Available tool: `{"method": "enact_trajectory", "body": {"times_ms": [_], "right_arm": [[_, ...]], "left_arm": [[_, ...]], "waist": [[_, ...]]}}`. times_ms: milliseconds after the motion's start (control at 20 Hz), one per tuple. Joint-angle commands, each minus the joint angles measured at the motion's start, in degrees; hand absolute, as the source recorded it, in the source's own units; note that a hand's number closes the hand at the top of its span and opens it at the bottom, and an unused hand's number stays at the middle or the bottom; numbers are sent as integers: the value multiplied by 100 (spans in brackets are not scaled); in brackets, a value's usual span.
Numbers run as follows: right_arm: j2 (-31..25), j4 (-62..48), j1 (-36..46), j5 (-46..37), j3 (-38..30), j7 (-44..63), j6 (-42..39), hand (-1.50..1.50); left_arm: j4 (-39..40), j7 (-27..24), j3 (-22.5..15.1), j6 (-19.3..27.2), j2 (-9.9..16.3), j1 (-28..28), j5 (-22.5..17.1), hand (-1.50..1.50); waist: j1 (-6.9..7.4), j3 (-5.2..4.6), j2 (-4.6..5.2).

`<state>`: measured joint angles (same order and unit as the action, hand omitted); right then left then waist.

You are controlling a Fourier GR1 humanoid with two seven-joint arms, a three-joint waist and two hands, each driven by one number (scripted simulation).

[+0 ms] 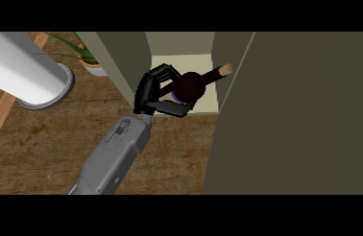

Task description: Pick up the wine, place it into the cabinet and close the cabinet

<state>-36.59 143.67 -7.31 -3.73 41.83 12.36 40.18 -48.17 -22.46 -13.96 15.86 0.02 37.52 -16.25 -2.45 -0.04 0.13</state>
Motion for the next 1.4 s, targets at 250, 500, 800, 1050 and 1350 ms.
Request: {"method": "enact_trajectory", "body": {"times_ms": [250,500,800,1050,1350], "right_arm": [[-5,990,-201,243,-10,110,-156,-150],[104,900,-293,238,220,-35,-167,-150],[-75,939,-513,363,61,-198,-263,-150],[-41,866,-574,422,218,-334,-330,-150],[21,767,-532,505,29,-455,-364,-150]], "left_arm": [[1432,-194,-243,439,-2,1134,-620,150],[2222,-316,-453,673,-2,1319,-612,150],[2822,-238,88,587,-2,1924,-997,150],[3374,-265,348,433,29,2233,-1048,150],[3745,-617,499,658,28,2443,-1023,150]], "waist": [[-121,-3,44],[-260,-5,64],[-265,-1,76],[-319,-2,114],[-315,-3,139]]}}
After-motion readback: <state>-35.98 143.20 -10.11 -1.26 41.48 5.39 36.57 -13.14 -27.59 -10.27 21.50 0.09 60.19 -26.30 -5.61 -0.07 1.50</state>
